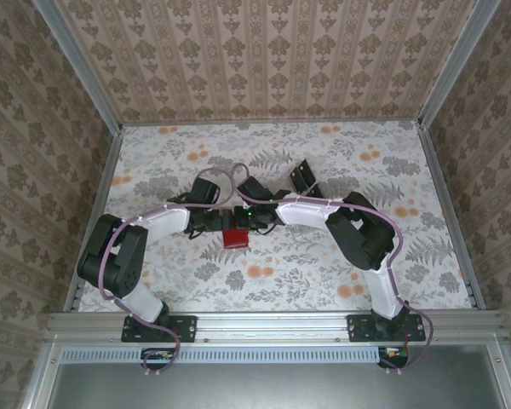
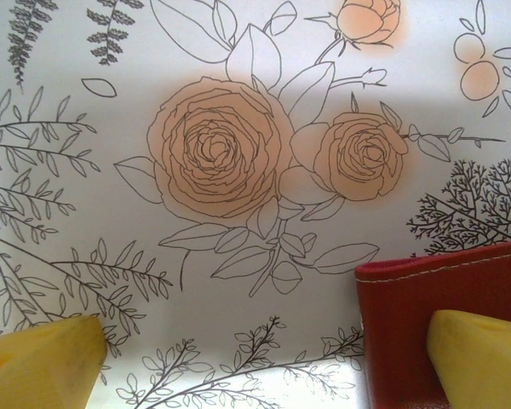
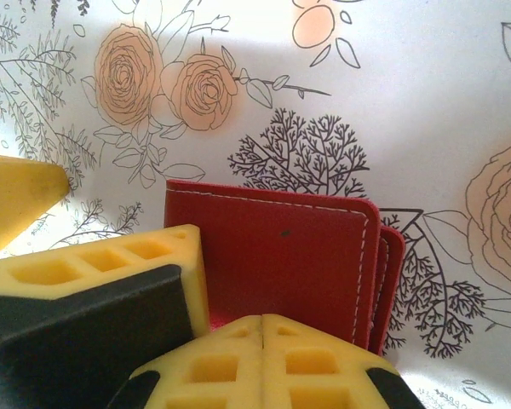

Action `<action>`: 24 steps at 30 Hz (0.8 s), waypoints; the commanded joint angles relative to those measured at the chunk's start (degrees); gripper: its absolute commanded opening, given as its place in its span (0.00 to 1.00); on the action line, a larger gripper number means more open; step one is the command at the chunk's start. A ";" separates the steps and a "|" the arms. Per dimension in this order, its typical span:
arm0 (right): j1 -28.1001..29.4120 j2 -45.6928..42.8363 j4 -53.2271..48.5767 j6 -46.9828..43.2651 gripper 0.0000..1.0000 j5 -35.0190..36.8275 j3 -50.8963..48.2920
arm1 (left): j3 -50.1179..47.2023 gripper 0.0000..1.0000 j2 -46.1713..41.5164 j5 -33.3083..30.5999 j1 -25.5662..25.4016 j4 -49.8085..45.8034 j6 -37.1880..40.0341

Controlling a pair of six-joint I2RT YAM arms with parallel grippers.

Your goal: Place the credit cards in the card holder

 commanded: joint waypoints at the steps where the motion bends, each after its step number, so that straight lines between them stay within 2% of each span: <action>1: 2.38 2.07 -4.72 0.23 0.00 0.10 -3.73 | -2.26 1.00 2.65 1.18 0.56 1.04 -1.74; 15: 4.36 2.12 -7.54 -1.01 0.00 3.54 -8.27 | -2.62 1.00 2.66 2.20 2.94 0.78 -2.77; 24: 6.70 2.45 -7.36 -0.93 0.00 8.91 -12.63 | -2.81 1.00 2.02 2.30 4.03 0.34 -3.37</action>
